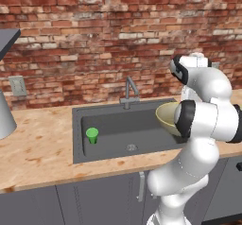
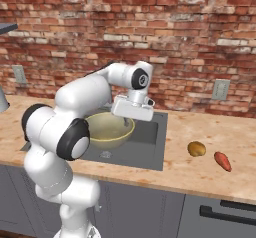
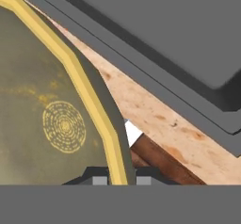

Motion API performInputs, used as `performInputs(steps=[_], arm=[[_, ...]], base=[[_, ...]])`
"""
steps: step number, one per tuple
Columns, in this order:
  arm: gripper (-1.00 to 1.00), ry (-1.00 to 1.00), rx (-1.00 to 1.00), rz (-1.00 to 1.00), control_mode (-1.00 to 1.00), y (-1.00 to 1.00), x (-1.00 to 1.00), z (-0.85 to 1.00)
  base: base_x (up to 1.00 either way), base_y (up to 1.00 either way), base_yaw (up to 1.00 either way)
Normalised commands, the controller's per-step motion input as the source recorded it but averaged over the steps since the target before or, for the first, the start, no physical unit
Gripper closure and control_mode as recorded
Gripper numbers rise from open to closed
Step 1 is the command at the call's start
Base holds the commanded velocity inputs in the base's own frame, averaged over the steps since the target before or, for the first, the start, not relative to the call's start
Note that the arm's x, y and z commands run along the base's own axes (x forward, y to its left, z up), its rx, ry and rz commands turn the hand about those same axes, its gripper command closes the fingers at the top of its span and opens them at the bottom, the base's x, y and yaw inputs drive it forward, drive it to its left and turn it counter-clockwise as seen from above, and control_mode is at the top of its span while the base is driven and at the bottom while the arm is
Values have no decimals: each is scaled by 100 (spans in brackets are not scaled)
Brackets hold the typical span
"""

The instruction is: Remove the potato and sweet potato from the sink. Then move the bowl and cup from the counter to the sink for washing.

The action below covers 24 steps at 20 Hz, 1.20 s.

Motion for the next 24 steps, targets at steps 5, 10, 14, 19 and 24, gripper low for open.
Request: performInputs(steps=[5,10,14,19,24], arm=[[100,-3,-5,-7,-100,-2,15,-7],[100,0,0,-6,-100,0,17,-6],[100,0,0,-7,-100,0,19,-6],[100,0,0,-8,-100,0,19,-6],[100,0,0,-11,-100,0,20,-9]], base=[[0,0,0],[0,0,0],[0,0,0],[0,0,0],[0,0,0]])
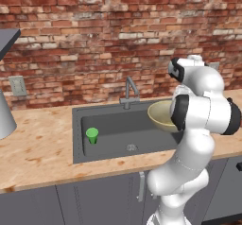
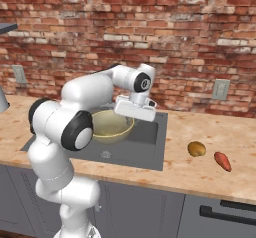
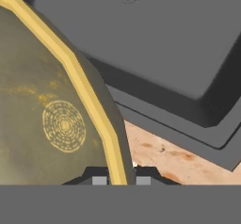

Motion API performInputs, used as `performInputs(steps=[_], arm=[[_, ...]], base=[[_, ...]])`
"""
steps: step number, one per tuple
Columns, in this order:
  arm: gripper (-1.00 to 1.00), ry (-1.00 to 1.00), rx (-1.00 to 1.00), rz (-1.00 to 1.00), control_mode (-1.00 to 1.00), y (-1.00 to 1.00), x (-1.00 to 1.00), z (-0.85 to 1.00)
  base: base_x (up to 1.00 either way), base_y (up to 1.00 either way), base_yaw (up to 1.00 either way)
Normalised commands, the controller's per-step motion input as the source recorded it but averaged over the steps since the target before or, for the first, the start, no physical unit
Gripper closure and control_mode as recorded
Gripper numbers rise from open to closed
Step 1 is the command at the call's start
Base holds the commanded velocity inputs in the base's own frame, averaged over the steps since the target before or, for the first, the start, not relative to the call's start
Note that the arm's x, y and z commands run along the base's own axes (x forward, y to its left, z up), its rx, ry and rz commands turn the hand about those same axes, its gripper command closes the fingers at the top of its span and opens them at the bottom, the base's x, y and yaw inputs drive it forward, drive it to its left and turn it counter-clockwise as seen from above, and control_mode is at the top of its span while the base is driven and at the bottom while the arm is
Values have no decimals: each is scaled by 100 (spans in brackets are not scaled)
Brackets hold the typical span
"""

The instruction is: Remove the potato and sweet potato from the sink. Then move the bowl and cup from the counter to the sink for washing.

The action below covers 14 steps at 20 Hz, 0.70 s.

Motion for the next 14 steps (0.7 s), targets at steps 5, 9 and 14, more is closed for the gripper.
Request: performInputs(steps=[5,9,14], arm=[[100,0,0,-12,-100,0,17,-10],[100,0,0,-15,-100,1,15,-15],[100,0,0,-16,-100,7,10,-16]], base=[[0,0,0],[0,0,0],[0,0,0]])
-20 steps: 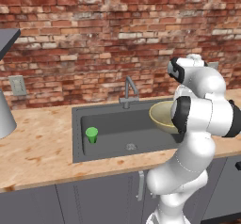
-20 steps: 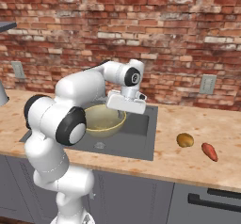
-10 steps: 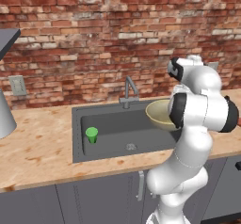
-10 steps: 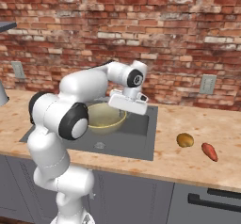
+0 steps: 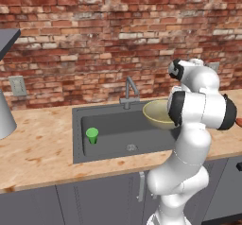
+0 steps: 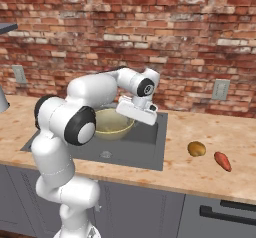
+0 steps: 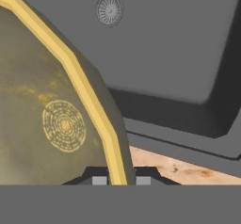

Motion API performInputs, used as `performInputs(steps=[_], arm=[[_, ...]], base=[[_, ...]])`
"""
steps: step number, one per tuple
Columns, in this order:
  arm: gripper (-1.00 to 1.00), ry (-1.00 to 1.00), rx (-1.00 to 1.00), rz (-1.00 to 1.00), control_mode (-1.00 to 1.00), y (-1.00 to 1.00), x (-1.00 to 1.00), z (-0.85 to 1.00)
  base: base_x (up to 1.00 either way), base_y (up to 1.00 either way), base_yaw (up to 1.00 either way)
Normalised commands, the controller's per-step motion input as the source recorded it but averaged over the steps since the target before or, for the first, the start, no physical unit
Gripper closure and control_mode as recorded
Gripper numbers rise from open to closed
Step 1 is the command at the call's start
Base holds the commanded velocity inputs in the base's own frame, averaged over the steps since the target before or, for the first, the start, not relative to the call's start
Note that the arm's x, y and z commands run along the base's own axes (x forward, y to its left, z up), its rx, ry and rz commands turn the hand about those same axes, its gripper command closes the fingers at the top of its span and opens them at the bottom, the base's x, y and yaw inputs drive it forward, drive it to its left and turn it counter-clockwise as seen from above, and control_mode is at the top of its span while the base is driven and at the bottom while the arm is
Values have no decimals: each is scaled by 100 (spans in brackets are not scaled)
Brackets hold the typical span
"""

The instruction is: Remove the potato and sweet potato from the sink. Then move the bowl and cup from the counter to the sink for washing.

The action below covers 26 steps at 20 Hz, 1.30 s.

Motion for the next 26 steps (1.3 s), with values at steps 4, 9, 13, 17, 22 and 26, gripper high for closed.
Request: performInputs(steps=[4,9,13,17,22,26], arm=[[100,0,0,-17,-100,10,8,-16],[100,0,-1,-18,-100,10,13,-15],[100,0,-3,-18,-100,11,13,-16],[100,0,-4,-16,-100,12,11,-18],[100,0,-4,-15,-100,13,13,-21],[100,0,-2,-10,-100,11,15,-19]], base=[[0,0,0],[0,0,0],[0,0,0],[0,0,0],[0,0,0],[0,0,0]])
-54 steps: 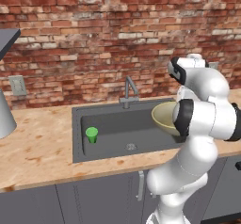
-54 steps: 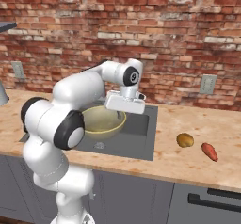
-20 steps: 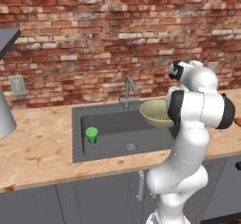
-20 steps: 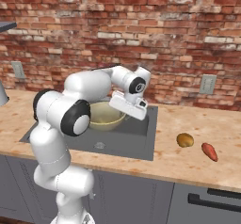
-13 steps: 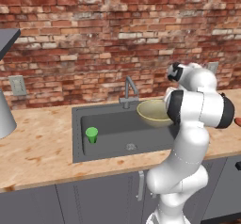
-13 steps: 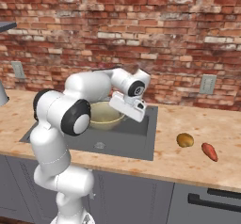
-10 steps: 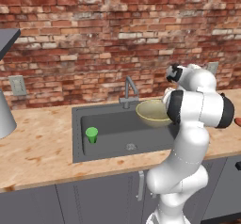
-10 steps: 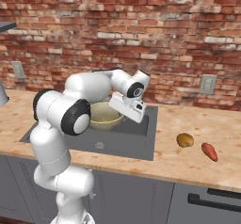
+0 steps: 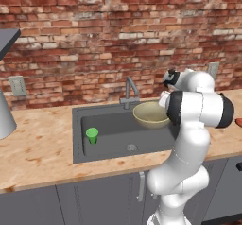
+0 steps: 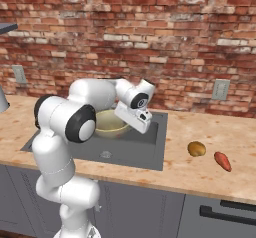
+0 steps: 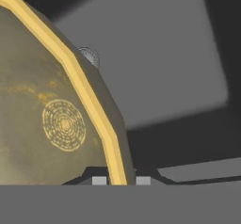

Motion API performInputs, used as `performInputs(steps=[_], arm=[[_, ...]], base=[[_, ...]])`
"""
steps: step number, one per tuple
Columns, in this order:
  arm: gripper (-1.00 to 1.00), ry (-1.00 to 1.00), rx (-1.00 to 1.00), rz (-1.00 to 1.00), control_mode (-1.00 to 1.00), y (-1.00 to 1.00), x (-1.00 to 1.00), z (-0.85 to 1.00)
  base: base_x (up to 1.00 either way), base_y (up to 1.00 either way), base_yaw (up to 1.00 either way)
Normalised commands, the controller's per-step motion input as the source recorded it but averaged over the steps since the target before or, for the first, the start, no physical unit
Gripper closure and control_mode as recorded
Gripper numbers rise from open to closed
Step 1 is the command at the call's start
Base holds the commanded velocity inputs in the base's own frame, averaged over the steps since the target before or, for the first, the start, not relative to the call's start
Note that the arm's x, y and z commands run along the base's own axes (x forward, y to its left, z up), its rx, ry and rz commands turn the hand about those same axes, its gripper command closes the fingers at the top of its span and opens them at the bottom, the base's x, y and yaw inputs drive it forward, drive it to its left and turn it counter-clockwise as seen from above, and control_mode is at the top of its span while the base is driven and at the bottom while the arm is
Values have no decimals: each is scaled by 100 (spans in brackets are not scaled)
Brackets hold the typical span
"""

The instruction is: Remove the potato and sweet potato from the sink. Then move the bowl and cup from the counter to the sink for washing.

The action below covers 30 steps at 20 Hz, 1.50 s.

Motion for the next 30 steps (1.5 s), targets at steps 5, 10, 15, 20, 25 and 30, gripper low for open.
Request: performInputs(steps=[5,10,15,20,25,30], arm=[[100,0,0,-6,-100,12,14,-20],[100,-1,0,-3,-100,11,14,-19],[100,0,0,0,-100,12,14,-20],[100,0,0,0,-100,11,14,-19],[100,-1,0,0,-100,11,14,-17],[100,0,0,0,-100,10,13,-20]], base=[[0,0,0],[0,0,0],[0,0,0],[0,0,0],[0,0,0],[0,0,0]])
